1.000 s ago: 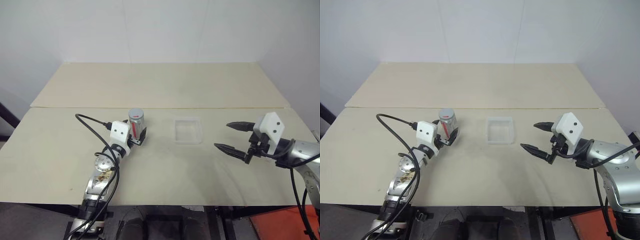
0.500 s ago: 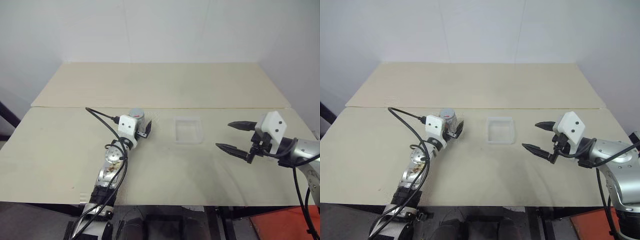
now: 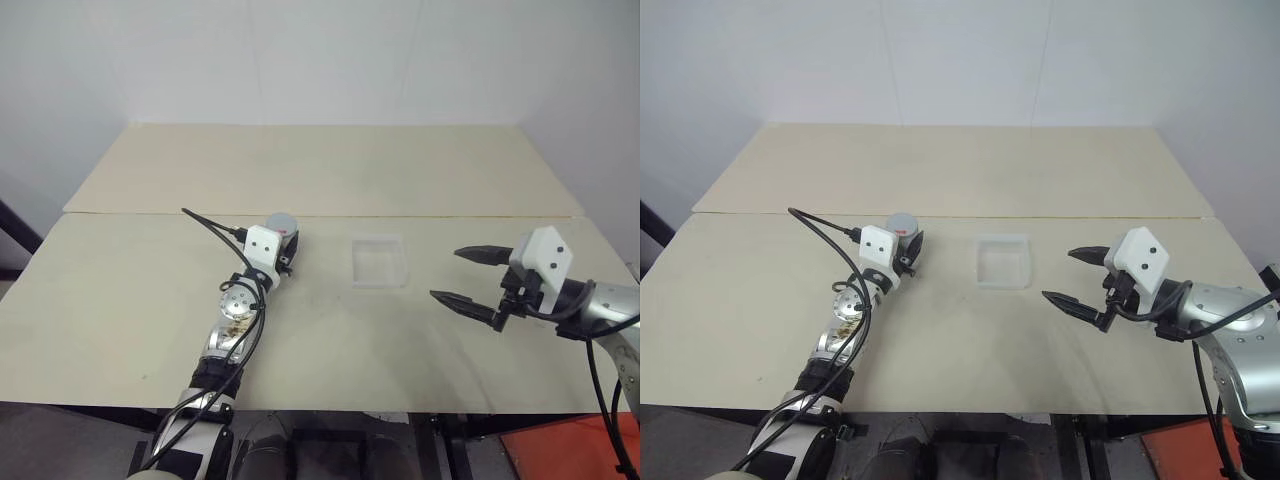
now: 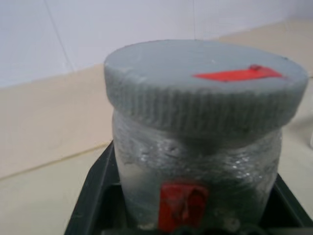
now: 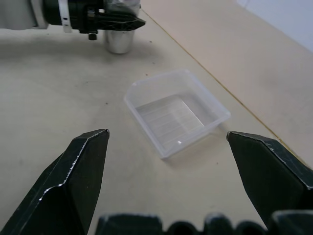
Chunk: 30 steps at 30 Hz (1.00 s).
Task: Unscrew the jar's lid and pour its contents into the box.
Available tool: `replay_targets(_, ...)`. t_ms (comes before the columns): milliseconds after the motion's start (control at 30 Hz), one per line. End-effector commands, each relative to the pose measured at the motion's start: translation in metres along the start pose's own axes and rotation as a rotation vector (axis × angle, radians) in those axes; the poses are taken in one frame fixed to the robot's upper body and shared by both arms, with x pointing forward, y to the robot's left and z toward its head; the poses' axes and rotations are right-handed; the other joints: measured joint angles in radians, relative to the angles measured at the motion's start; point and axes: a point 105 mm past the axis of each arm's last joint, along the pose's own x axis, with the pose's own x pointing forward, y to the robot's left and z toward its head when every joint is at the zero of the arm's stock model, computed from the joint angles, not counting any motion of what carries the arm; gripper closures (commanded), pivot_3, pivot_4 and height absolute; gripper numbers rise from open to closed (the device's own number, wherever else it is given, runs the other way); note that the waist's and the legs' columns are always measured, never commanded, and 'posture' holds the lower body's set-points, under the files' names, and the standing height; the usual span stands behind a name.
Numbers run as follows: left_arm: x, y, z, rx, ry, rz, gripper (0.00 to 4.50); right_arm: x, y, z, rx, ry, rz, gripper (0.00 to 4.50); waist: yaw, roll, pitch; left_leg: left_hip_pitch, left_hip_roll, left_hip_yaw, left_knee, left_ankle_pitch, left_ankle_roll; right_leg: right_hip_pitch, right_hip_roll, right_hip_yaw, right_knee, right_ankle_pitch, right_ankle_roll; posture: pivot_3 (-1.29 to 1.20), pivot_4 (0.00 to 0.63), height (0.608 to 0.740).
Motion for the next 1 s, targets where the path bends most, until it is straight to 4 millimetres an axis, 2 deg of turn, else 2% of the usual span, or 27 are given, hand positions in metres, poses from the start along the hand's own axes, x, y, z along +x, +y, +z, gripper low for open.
replay_targets(33, 0.005, 0.004, 0.017, 0.017, -0.068, -0.023, 2.57, -0.004, 0.001, 0.014, -0.035, -0.036, -0.011, 0.0, 0.0, 0.0, 0.0, 0.0, 0.0, 0.0, 0.0, 0.0, 0.0, 0.0, 0.0, 0.0, 0.0, 0.0, 0.0, 0.0, 0.15, 0.74)
replay_targets(200, 0.004, 0.001, 0.038, -0.066, -0.061, -0.292, 2.57, 0.005, 0.005, 0.027, -0.038, -0.093, 0.02, 0.0, -0.006, 0.0, 0.0, 0.0, 0.0, 0.0, 0.0, 0.0, 0.0, 0.0, 0.0, 0.0, 0.0, 0.0, 0.0, 0.0, 0.15, 0.74)
replay_targets(367, -0.015, -0.003, 0.071, -0.187, -0.007, -0.721, 2.57, 0.025, 0.007, 0.05, -0.015, -0.2, 0.092, 0.0, -0.023, 0.0, 0.0, -0.001, 0.001, 0.0, 0.0, 0.001, -0.001, -0.001, 0.002, -0.001, 0.001, 0.0, 0.0, 0.0, 0.15, 0.74)
replay_targets(467, -0.018, -0.003, 0.088, -0.24, 0.002, -0.876, 2.57, 0.038, 0.009, 0.064, 0.009, -0.256, 0.142, 0.0, -0.023, 0.0, 0.0, -0.001, 0.0, -0.001, 0.0, 0.001, -0.001, -0.001, 0.002, -0.002, 0.001, 0.0, 0.0, 0.0, 0.15, 0.74)
replay_targets(600, -0.027, -0.019, 0.106, -0.26, -0.022, -1.097, 2.57, 0.053, 0.02, 0.087, 0.049, -0.344, 0.231, 0.0, -0.021, 0.0, 0.0, -0.003, 0.0, -0.002, 0.002, 0.001, -0.001, -0.002, 0.002, -0.003, 0.0, 0.0, 0.0, 0.0, 0.15, 0.74)
replay_targets(800, -0.031, -0.049, 0.104, -0.183, -0.054, -1.29, 2.57, 0.082, 0.031, 0.119, 0.058, -0.42, 0.271, 0.0, -0.02, 0.001, 0.0, -0.01, 0.0, -0.006, 0.009, 0.0, 0.0, -0.003, 0.002, -0.008, 0.001, 0.0, 0.0, 0.0, 0.15, 0.74)
replay_targets(1000, -0.029, -0.057, 0.106, -0.143, -0.084, -1.351, 2.57, 0.097, 0.031, 0.124, 0.069, -0.408, 0.253, 0.0, -0.02, 0.001, 0.0, -0.014, 0.0, -0.01, 0.009, 0.0, 0.0, -0.004, 0.002, -0.013, 0.002, 0.0, 0.0, 0.0, 0.15, 0.74)
